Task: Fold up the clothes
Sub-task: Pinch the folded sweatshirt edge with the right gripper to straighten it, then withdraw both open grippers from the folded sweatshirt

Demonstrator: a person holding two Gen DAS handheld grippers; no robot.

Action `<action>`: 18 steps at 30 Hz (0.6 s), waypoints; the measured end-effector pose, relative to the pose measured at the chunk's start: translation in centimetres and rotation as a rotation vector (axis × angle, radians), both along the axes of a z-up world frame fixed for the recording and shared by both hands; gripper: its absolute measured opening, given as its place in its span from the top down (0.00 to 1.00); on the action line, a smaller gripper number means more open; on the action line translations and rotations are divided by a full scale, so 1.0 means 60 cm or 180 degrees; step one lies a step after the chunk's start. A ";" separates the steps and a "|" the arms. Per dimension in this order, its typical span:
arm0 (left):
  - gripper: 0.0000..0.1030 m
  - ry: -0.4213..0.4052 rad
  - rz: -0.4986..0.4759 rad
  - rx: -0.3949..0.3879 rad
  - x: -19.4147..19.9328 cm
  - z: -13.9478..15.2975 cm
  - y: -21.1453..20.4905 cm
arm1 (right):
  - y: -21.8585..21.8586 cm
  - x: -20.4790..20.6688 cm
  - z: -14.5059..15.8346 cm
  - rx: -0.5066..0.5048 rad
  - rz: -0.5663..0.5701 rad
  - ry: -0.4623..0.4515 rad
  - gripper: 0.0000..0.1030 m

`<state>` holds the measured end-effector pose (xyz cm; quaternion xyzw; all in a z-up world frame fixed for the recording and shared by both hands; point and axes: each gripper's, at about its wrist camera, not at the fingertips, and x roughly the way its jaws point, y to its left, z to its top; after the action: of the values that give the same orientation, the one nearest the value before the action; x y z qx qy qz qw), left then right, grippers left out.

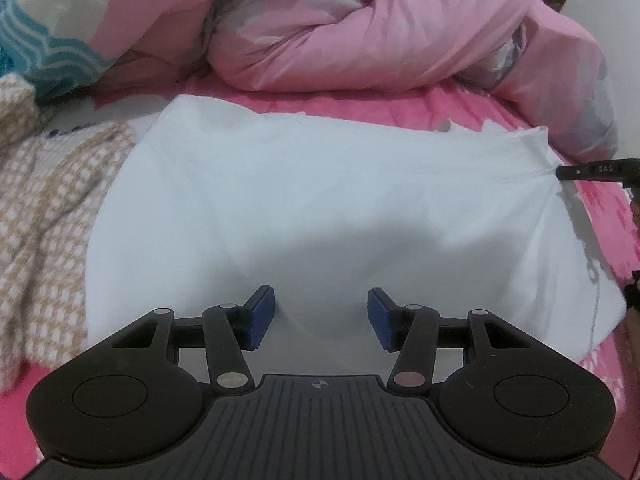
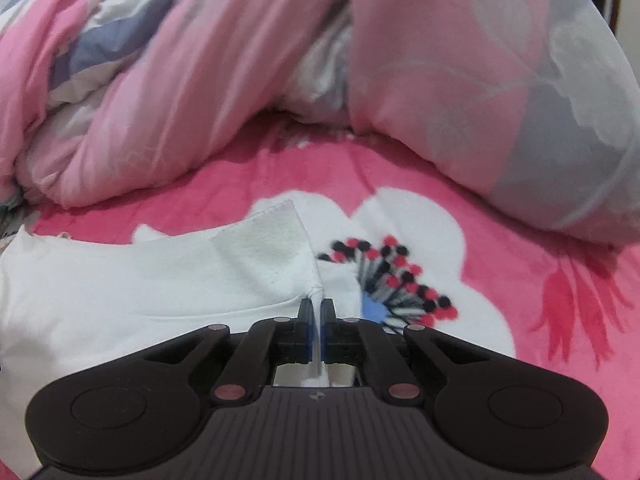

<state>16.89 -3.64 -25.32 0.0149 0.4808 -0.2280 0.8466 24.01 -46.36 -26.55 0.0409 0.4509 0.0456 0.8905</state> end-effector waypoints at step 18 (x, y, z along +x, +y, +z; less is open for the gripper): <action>0.50 -0.0099 0.0094 -0.0204 0.012 0.006 0.003 | 0.037 -0.082 0.045 -0.0034 0.0046 0.0344 0.80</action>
<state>17.63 -3.44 -24.96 -0.0158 0.4602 -0.2304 0.8573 19.12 -44.13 -23.83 0.0354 0.4989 0.0474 0.8646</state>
